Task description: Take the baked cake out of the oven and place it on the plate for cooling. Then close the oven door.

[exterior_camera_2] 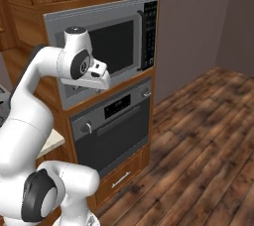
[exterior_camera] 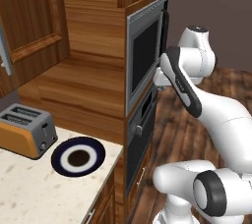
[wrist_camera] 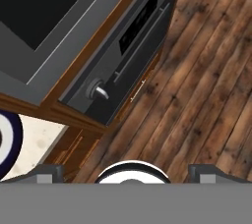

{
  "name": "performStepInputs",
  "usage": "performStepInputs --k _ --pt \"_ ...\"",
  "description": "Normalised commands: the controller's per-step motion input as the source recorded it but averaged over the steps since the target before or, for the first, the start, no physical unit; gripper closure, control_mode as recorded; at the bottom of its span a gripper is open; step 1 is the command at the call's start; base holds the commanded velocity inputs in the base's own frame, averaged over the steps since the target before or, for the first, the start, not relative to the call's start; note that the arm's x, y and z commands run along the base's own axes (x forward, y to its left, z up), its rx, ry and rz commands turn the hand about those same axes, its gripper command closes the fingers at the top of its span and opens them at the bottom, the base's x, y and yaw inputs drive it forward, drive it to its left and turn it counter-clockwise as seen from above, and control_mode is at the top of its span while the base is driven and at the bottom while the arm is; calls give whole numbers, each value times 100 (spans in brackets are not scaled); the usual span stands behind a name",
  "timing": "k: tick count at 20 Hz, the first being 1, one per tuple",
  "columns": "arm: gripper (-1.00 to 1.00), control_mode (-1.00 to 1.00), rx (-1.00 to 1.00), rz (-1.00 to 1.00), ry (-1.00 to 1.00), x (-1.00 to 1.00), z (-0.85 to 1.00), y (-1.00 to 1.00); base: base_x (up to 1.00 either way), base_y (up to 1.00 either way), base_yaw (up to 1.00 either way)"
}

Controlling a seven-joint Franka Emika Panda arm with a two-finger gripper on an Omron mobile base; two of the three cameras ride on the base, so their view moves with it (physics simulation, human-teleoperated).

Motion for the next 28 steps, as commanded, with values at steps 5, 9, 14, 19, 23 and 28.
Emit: performStepInputs --k 5,9,14,19,23,28 --pt "-100 100 0 0 0 0 0 0 0 3 0" --pt "-100 100 0 0 0 0 0 0 0 0 0" --pt "-100 -100 5 0 4 -7 -33 1 -1 0 0" --pt "-100 -100 33 -9 0 4 -100 -11 0 0 0" --pt "-100 -100 34 -17 1 24 -88 -7 0 0 0" --pt "-100 -100 21 -24 10 27 -50 -32 0 0 0"
